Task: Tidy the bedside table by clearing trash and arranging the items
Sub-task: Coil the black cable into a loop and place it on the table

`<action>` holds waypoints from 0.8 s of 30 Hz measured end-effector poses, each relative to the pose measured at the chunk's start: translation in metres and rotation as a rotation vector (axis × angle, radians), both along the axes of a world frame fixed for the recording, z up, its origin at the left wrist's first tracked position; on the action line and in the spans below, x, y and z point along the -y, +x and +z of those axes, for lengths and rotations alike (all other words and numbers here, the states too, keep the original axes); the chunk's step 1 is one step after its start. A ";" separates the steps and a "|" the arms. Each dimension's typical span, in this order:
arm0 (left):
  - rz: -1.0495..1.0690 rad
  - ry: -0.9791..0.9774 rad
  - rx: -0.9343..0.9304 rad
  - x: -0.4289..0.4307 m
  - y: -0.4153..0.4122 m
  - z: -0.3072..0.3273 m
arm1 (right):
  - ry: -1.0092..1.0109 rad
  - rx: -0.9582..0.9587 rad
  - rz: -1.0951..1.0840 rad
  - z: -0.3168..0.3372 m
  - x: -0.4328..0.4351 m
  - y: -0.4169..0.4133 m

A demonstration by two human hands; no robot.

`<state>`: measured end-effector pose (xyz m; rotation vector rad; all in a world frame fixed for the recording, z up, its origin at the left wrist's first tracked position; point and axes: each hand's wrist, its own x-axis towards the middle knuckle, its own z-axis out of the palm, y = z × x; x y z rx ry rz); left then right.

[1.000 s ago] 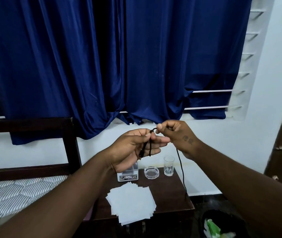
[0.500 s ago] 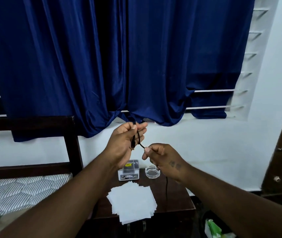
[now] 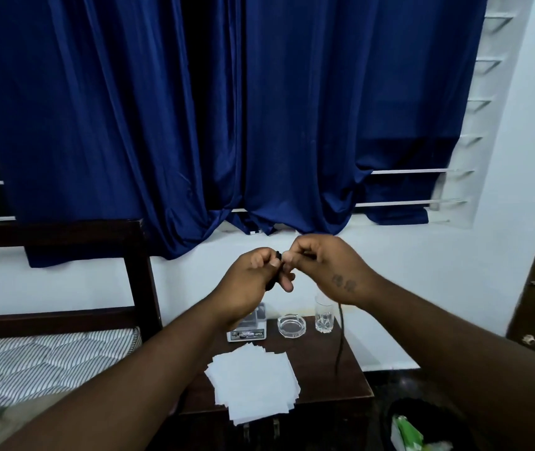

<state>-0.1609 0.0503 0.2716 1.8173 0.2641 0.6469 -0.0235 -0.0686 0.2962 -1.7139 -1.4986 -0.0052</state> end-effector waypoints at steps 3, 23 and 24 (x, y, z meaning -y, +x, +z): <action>-0.063 -0.042 -0.020 0.005 -0.004 0.003 | 0.037 0.006 -0.020 0.008 0.000 0.013; -0.265 -0.550 0.418 0.035 -0.002 0.026 | 0.075 -0.677 0.102 -0.061 -0.007 -0.002; -0.233 -0.543 0.424 0.031 0.000 0.024 | 0.065 -0.666 0.114 -0.063 -0.006 -0.006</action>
